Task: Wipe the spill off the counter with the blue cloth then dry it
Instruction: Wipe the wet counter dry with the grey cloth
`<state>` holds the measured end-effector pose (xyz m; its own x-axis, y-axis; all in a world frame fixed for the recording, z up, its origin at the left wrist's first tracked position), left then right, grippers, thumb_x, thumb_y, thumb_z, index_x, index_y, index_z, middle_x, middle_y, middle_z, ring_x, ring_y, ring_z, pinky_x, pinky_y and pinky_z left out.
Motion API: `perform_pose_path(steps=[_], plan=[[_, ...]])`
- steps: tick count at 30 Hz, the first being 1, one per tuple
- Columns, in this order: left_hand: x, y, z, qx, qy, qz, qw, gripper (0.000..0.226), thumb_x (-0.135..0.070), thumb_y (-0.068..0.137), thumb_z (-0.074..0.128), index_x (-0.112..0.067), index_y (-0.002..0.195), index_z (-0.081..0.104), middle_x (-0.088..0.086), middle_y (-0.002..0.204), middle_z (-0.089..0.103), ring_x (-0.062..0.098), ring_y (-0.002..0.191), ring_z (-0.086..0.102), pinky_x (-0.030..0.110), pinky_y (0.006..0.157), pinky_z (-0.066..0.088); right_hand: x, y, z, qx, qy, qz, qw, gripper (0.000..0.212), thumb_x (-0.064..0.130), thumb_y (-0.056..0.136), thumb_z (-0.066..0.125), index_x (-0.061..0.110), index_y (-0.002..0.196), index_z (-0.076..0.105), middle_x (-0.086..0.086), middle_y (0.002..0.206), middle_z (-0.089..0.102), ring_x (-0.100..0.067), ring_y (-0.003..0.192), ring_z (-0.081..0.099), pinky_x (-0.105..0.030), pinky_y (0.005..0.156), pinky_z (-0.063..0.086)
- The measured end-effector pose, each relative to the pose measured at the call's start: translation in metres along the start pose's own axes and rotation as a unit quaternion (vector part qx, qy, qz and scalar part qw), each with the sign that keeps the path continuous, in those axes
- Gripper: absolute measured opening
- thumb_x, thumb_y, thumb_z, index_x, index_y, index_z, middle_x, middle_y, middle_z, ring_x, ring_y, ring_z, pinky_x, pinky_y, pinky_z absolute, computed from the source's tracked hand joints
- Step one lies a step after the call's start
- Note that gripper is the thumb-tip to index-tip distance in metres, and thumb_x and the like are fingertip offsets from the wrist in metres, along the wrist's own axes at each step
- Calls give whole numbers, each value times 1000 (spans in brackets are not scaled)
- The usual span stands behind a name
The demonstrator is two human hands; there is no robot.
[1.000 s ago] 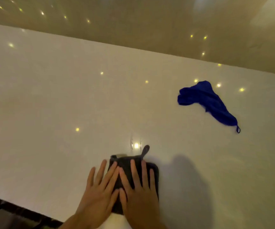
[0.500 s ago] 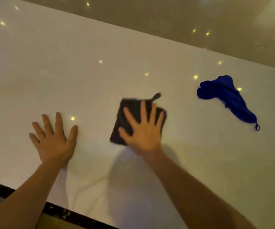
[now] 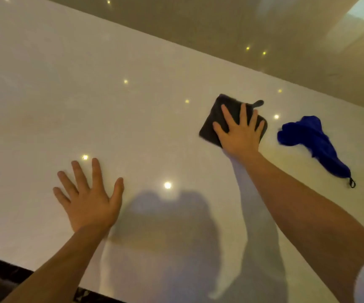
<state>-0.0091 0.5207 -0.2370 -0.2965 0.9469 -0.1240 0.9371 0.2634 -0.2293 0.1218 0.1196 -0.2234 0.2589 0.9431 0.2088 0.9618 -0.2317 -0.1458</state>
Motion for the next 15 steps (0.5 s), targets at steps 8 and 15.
perform_pose_path(steps=[8,15], plan=[[2,3,-7,40,-53,50,997,75,-67,93,10,-30,158,0,13,166,-12,40,148,-22,60,119,-9,161,-142,64,-15,-46,-141,989,69,70,98,34,45,161,22,-19,171,16,-55,153,9,-75,118,11],[67,42,-45,3,-136,193,972,74,-65,94,34,-29,157,17,2,168,-4,29,152,-15,56,120,0,255,-310,113,104,19,-265,958,66,73,95,40,54,157,29,-6,175,8,-49,154,14,-75,116,12]])
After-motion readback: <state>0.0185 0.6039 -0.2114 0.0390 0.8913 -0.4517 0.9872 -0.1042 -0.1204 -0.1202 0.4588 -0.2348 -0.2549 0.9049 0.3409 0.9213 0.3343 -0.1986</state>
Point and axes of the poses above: each hand's wrist, its own y-axis towards the middle knuckle, its own z-axis out of the palm, x = y × z, the point moved 6 cm from there along y, towards the middle knuckle
